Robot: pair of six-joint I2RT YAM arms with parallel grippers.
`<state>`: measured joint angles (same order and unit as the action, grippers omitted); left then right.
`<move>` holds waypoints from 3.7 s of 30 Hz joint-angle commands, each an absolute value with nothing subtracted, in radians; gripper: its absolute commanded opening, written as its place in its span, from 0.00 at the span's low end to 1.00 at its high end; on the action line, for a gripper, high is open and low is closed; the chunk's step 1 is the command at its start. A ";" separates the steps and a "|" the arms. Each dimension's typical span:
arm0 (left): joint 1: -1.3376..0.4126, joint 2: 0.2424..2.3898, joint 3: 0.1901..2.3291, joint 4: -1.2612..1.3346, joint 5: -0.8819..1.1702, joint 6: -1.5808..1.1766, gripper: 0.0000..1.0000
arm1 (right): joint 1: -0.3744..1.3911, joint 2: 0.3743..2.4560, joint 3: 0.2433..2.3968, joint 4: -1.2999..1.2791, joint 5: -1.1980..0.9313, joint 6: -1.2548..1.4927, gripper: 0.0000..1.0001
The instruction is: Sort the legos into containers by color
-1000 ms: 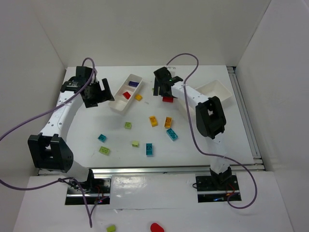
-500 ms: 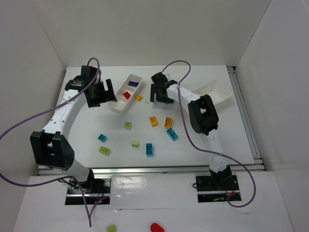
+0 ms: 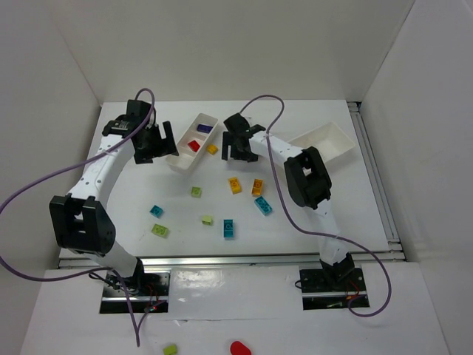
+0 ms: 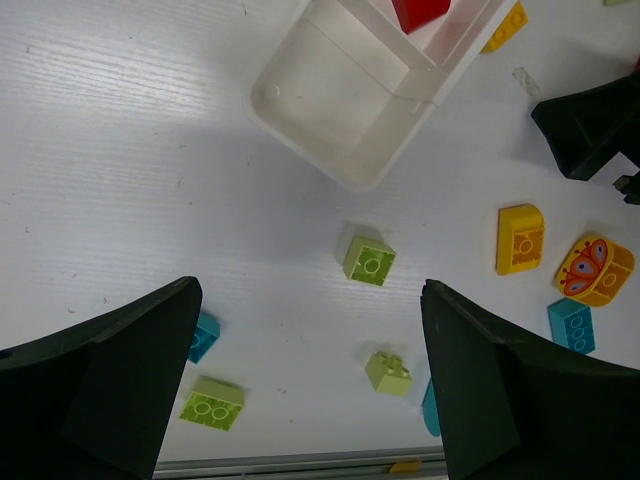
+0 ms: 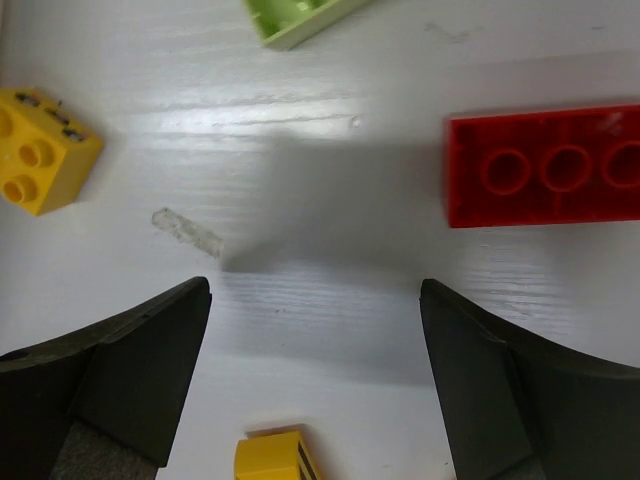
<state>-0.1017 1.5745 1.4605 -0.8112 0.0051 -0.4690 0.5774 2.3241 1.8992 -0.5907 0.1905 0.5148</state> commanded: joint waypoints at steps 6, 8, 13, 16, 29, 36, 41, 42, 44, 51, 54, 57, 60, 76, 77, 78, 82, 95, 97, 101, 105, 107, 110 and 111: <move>-0.106 1.588 1.502 -0.825 -0.020 -0.437 1.00 | 0.499 2.290 1.841 -0.607 0.314 0.811 0.92; -0.106 1.588 1.502 -0.825 -0.020 -0.437 1.00 | 0.476 2.339 1.876 -0.624 0.348 0.847 0.92; -0.106 1.597 1.511 -0.825 -0.029 -0.437 1.00 | 0.466 2.440 2.051 -0.690 0.413 0.856 0.91; -0.106 1.597 1.511 -0.825 -0.038 -0.428 1.00 | 0.457 2.474 2.086 -0.690 0.446 0.856 0.90; -0.106 1.606 1.529 -0.834 -0.049 -0.428 1.00 | 0.503 2.335 1.913 -0.603 0.511 0.776 0.58; -0.106 1.617 1.539 -0.834 -0.069 -0.437 1.00 | 0.544 2.200 1.850 -0.427 0.347 0.557 0.41; -0.095 1.586 1.497 -0.844 -0.087 -0.477 1.00 | 0.621 2.148 1.897 -0.331 0.237 0.386 0.41; -0.077 1.577 1.488 -0.844 -0.078 -0.489 1.00 | 0.635 2.164 1.951 -0.331 0.236 0.370 0.41; -0.037 1.553 1.464 -0.844 -0.060 -0.508 1.00 | 0.669 2.209 2.006 -0.331 0.206 0.325 0.41; 0.031 1.508 1.439 -0.833 -0.025 -0.520 1.00 | 0.699 2.391 2.287 -0.218 0.135 0.308 0.42; 0.040 1.499 1.428 -0.833 -0.003 -0.531 1.00 | 0.699 2.477 2.380 -0.195 0.124 0.308 0.43; 0.040 1.479 1.419 -0.833 0.006 -0.531 1.00 | 0.699 2.529 2.404 -0.164 0.098 0.308 0.43; 0.040 1.479 1.410 -0.833 0.006 -0.531 1.00 | 0.699 2.586 2.465 -0.184 0.080 0.318 0.43; 0.049 1.479 1.420 -0.833 0.017 -0.531 1.00 | 0.718 2.482 2.457 -0.212 0.164 0.272 0.85; 0.049 1.479 1.430 -0.833 0.017 -0.531 1.00 | 0.718 2.452 2.439 -0.250 0.199 0.262 0.85; 0.049 1.479 1.440 -0.842 0.006 -0.531 1.00 | 0.718 2.416 2.415 -0.268 0.237 0.250 0.85; 0.049 1.470 1.450 -0.842 -0.003 -0.511 1.00 | 0.652 2.150 2.105 -0.298 0.406 0.225 0.87; -0.037 1.493 1.499 -0.833 0.064 -0.500 1.00 | 0.385 1.583 1.292 -0.496 0.129 0.393 1.00; -0.060 1.502 1.517 -0.845 0.038 -0.500 1.00 | 0.374 1.572 1.235 -0.457 0.045 0.393 1.00; -0.118 1.520 1.526 -0.845 0.029 -0.500 1.00 | 0.374 1.604 1.210 -0.445 -0.008 0.405 1.00; -0.143 1.529 1.536 -0.854 0.020 -0.511 0.99 | 0.403 1.663 1.200 -0.416 -0.044 0.405 0.98; -0.152 1.529 1.545 -0.854 0.020 -0.511 0.99 | 0.422 1.683 1.235 -0.407 -0.054 0.405 0.97; -0.161 1.539 1.545 -0.854 -0.002 -0.511 0.99 | 0.442 1.739 1.296 -0.359 -0.129 0.393 0.95; -0.161 1.539 1.545 -0.854 -0.002 -0.511 0.99 | 0.451 1.762 1.352 -0.339 -0.155 0.384 0.95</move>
